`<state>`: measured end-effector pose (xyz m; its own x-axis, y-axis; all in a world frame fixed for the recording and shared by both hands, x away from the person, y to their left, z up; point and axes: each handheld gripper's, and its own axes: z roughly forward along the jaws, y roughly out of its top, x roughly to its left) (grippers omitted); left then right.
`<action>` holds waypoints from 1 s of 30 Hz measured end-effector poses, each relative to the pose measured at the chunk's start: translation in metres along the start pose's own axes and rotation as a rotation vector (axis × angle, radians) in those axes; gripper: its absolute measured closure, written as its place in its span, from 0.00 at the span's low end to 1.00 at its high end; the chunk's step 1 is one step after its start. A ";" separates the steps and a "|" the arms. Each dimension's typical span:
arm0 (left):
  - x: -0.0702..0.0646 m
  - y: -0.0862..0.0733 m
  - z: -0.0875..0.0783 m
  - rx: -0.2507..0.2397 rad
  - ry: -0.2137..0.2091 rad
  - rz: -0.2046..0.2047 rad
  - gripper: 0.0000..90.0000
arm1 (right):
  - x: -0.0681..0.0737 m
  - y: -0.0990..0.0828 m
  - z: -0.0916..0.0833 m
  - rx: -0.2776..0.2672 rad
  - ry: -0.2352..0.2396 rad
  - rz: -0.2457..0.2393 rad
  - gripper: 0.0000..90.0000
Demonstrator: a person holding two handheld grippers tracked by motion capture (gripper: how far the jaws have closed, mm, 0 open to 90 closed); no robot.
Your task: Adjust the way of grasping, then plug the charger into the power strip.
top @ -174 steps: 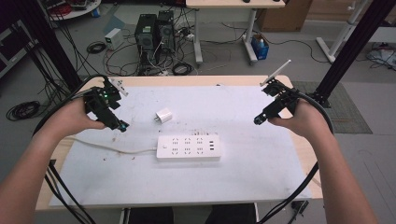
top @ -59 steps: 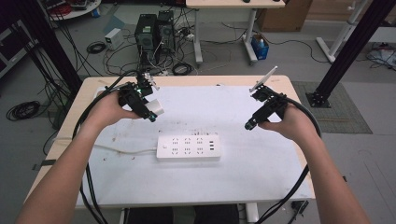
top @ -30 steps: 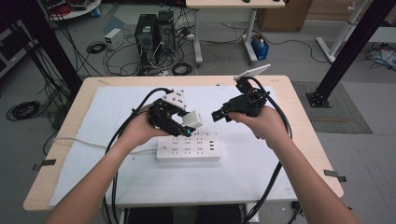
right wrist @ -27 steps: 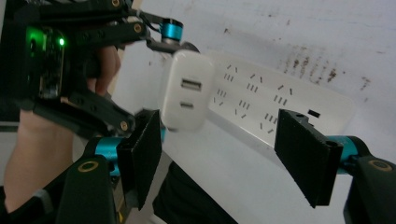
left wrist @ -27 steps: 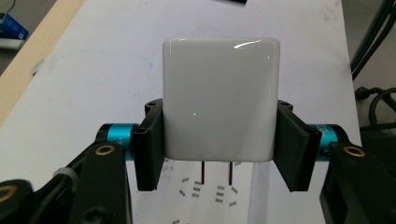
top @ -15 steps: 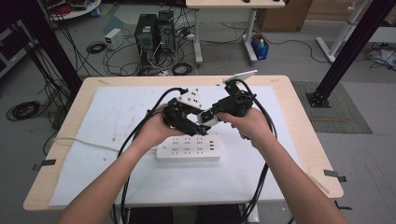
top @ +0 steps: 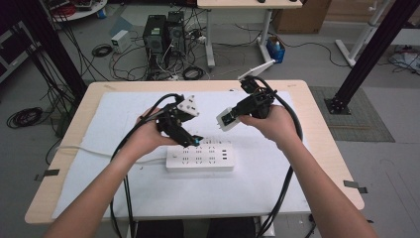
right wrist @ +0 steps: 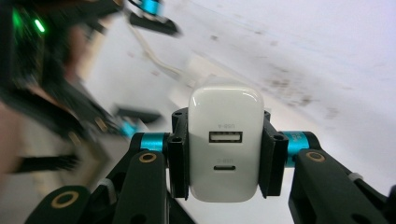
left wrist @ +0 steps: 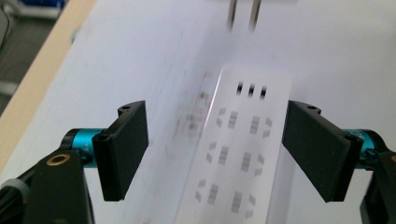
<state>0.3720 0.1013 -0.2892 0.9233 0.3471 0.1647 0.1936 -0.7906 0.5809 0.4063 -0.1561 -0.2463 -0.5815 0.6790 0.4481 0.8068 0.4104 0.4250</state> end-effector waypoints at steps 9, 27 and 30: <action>0.025 -0.050 -0.010 0.370 0.014 -0.094 0.26 | 0.010 0.000 -0.007 0.165 -0.276 -0.245 0.69; 0.029 -0.089 -0.034 0.383 0.059 -0.192 0.26 | 0.034 0.007 0.036 0.317 -0.232 -0.618 0.69; 0.027 -0.089 -0.038 0.383 0.057 -0.180 0.26 | 0.034 0.009 0.054 0.356 -0.217 -0.671 0.69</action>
<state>0.3671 0.2007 -0.3063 0.8460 0.5151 0.1377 0.4688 -0.8417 0.2679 0.3996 -0.0958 -0.2698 -0.9520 0.3061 0.0063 0.2974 0.9195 0.2570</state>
